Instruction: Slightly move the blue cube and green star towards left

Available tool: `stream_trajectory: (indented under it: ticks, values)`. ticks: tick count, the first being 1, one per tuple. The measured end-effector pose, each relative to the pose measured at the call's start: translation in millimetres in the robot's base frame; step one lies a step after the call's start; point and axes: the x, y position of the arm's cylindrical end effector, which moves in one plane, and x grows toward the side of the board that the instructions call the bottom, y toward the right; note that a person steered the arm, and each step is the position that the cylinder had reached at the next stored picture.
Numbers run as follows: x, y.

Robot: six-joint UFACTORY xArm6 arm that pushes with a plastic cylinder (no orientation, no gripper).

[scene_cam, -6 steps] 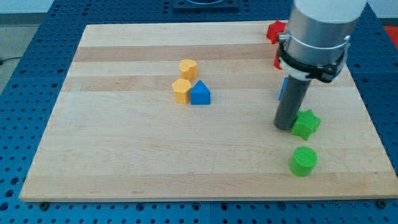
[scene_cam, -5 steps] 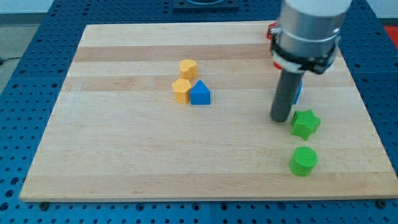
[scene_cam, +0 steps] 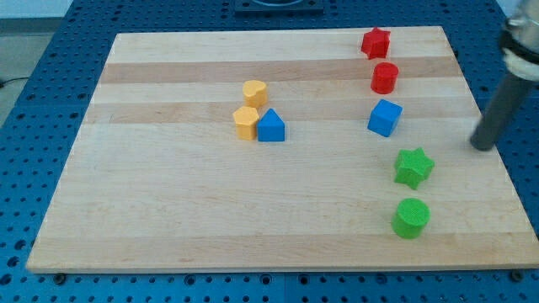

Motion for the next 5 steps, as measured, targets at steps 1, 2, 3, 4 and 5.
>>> stream_trajectory:
  ticks: [1,2,3,4,5]
  values:
    - [33,-3]
    - [40,-48]
    - [42,-86]
    - [42,-88]
    - [42,-88]
